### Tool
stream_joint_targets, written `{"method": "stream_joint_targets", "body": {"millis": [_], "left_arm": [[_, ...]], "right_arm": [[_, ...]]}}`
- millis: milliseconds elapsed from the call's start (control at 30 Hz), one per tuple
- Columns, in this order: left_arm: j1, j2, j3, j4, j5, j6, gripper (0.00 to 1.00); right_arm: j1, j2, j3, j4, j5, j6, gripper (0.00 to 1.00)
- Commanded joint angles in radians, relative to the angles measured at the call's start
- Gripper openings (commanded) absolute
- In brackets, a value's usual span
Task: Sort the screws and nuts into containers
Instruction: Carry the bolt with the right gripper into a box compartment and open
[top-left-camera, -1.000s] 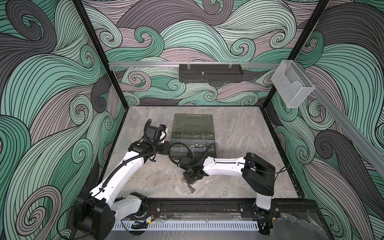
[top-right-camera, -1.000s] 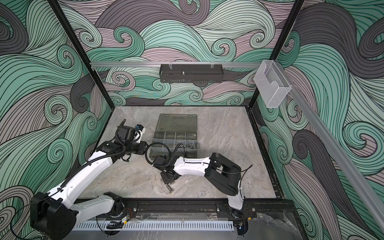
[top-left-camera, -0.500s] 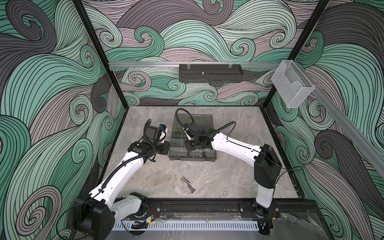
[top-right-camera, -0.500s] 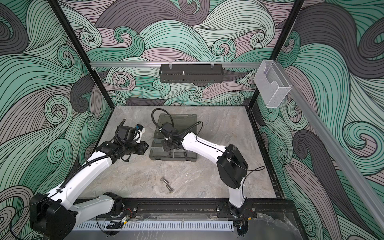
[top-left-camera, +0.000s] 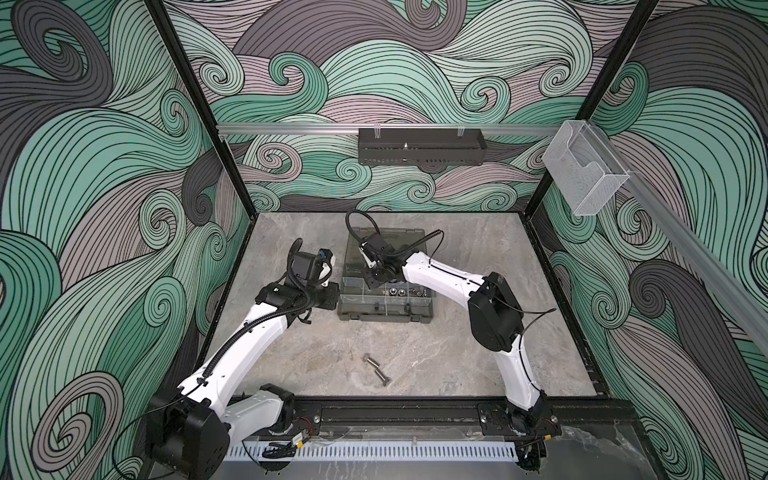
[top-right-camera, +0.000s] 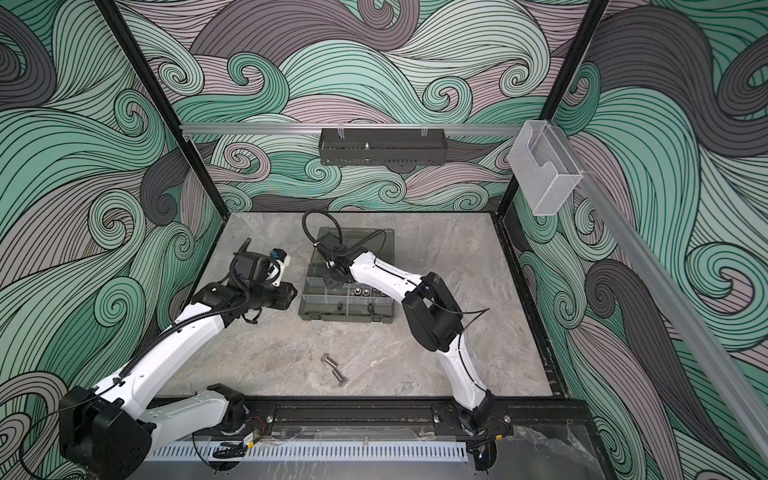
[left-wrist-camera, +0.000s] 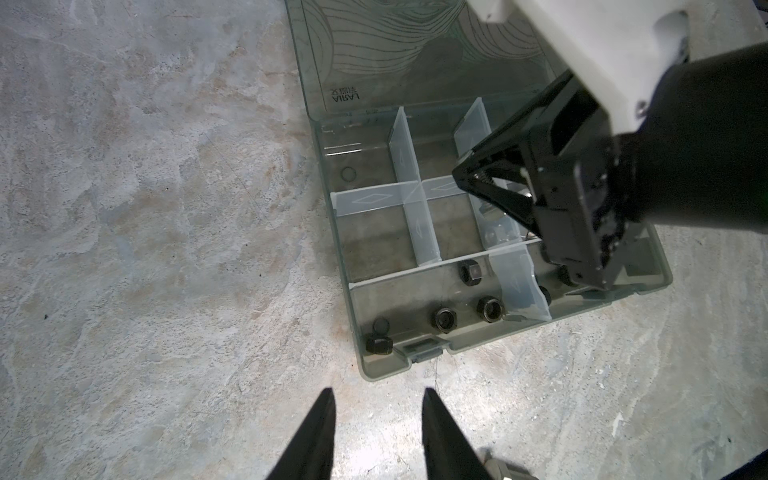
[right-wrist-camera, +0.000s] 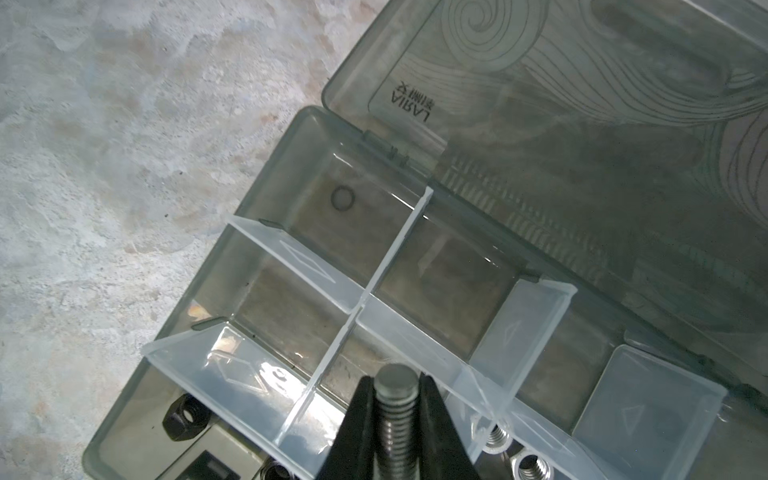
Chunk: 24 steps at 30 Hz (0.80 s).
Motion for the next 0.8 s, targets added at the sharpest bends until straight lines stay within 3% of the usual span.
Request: {"method": "stream_joint_targets", "body": {"millis": [0,267,767], "left_arm": [[0.006,-0.014,0.007,-0.008,0.014,-0.006,0.39],[0.005,-0.011,0.006,-0.007,0.018,-0.006,0.39],[0.005,0.004,0.006,-0.005,0.03,-0.002,0.39]], "right_arm": [[-0.001,-0.009,0.019,-0.004,0.017,-0.015,0.2],[-0.003,-0.023,-0.011,-0.004,0.02,-0.012,0.34],[-0.003,-0.163,-0.102,0.028,0.008,0.02,0.36]]}}
